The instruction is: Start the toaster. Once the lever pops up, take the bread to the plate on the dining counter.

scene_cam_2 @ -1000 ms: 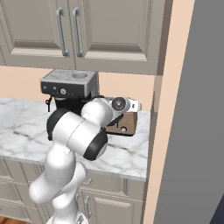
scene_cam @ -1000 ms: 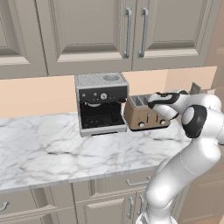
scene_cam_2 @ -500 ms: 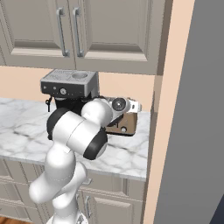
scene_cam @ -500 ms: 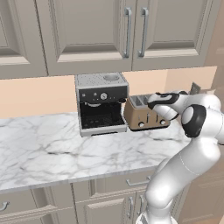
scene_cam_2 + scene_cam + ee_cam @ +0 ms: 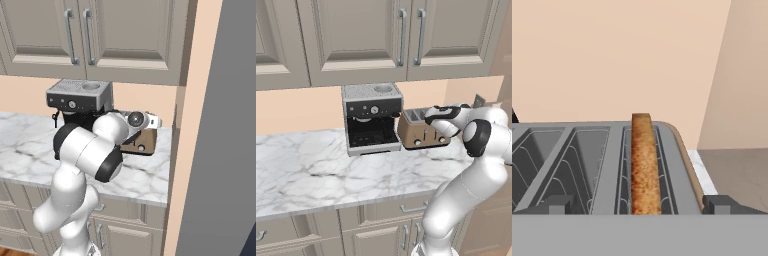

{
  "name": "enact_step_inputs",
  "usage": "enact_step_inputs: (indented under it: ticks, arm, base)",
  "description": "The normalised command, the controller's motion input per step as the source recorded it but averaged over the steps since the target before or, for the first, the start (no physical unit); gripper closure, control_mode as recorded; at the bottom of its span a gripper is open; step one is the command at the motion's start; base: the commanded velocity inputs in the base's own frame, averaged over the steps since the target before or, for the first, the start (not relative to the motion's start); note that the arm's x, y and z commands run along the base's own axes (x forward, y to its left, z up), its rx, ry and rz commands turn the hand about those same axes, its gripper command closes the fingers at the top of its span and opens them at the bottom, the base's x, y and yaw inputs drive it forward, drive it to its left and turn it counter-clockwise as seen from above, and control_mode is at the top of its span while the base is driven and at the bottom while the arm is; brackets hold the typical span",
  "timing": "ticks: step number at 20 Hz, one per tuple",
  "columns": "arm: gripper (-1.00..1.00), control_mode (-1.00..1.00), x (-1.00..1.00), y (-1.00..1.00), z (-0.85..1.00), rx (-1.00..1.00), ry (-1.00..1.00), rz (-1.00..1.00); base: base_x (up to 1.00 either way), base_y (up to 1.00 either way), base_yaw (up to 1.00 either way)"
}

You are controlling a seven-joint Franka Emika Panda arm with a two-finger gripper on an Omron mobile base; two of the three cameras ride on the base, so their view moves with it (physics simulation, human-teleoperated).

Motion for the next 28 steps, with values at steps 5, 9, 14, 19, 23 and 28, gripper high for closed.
enact_step_inputs:
  ticks: [5,9,14,19,23,28]
  arm:
    - [1.0,-1.0,0.0,0.0,0.0,0.0,0.0,0.0]
    - [1.0,-1.0,0.0,0.0,0.0,0.0,0.0,0.0]
    - [1.0,-1.0,0.0,0.0,0.0,0.0,0.0,0.0]
    - [1.0,-1.0,0.0,0.0,0.0,0.0,0.0,0.0]
    - [1.0,-1.0,0.0,0.0,0.0,0.0,0.0,0.0]
    - [1.0,-1.0,0.0,-0.03,0.04,0.0,0.0,0.0]
  base:
    - [0.0,0.0,0.0]
    - [0.0,0.0,0.0]
    - [0.0,0.0,0.0]
    - [0.0,0.0,0.0]
    - [0.0,0.0,0.0]
    - [0.0,0.0,0.0]
